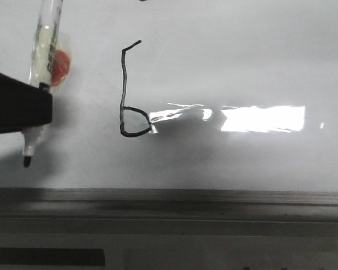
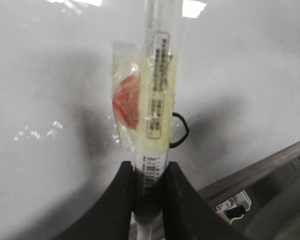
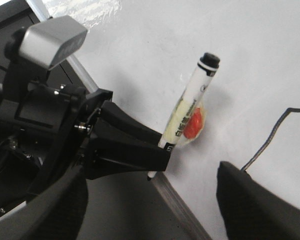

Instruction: Write number 6 on whiteboard

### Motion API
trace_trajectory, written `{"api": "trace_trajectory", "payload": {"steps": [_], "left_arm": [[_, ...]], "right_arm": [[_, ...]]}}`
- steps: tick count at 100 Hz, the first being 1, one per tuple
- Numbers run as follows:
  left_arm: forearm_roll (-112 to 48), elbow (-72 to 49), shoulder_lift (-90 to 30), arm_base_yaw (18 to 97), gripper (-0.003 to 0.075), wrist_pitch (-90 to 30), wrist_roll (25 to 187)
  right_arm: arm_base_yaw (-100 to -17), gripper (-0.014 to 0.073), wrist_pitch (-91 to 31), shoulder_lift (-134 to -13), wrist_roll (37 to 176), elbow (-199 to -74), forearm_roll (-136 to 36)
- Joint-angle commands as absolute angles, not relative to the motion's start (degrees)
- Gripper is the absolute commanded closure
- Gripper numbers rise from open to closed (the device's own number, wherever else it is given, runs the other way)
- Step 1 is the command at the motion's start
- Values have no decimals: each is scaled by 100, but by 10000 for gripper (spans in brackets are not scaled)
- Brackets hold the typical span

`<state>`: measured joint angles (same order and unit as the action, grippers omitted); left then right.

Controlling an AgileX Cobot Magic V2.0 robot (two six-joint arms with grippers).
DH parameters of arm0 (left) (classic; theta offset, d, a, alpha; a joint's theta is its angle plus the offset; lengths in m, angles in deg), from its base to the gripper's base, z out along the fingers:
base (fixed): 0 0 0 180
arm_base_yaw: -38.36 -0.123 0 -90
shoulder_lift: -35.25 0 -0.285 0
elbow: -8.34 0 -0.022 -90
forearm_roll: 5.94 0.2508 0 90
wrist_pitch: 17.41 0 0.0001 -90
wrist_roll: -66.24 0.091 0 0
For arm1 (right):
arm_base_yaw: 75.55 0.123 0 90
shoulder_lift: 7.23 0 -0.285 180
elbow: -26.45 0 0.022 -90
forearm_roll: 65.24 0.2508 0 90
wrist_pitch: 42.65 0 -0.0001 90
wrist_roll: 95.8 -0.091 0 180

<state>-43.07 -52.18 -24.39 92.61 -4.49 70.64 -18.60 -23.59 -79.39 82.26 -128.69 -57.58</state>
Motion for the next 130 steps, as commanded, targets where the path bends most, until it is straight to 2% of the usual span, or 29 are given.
{"api": "trace_trajectory", "payload": {"steps": [1, 55, 62, 80, 88, 106, 111, 116, 125, 128, 130], "left_arm": [[-4622, -5056, -2520, 9266, 741, -186, 7027], [-4622, -5057, -3308, 9266, 731, 745, 7027], [-4622, -5057, -3308, 9266, 667, 745, 7027], [-4622, -5057, -3308, 9266, 335, 748, 7027], [-4622, -5057, -3308, 9266, 293, 748, 7027], [-4622, -5057, -3062, 9266, 292, 748, 7027], [-4609, -5057, -2909, 9266, 292, 748, 7027], [-4601, -5068, -2715, 9266, 292, 737, 7027], [-4536, -5068, -2231, 9266, 295, 723, 7139], [-4467, -5068, -2064, 9266, 312, 725, 7209], [-4416, -5068, -1932, 9266, 324, 725, 7274]], "right_arm": [[-1860, 123, -2788, -7801, 8282, -13047, -5735], [-1860, 123, -2778, -7801, 8282, -13047, -5735], [-1860, 123, -2778, -7801, 8282, -13047, -5735], [-1860, 123, -2778, -7801, 8282, -13047, -5735], [-1860, 123, -2778, -7801, 8282, -13047, -5735], [-1860, 131, -2712, -7789, 8282, -13047, -5789], [-1860, 168, -2669, -7776, 8282, -13047, -5789], [-1860, 246, -2658, -7736, 8282, -13025, -5795], [-1860, 496, -2658, -7605, 8282, -12981, -5842], [-1860, 603, -2658, -7536, 8282, -12966, -5884], [-1860, 644, -2672, -7510, 8282, -12937, -5915]]}}
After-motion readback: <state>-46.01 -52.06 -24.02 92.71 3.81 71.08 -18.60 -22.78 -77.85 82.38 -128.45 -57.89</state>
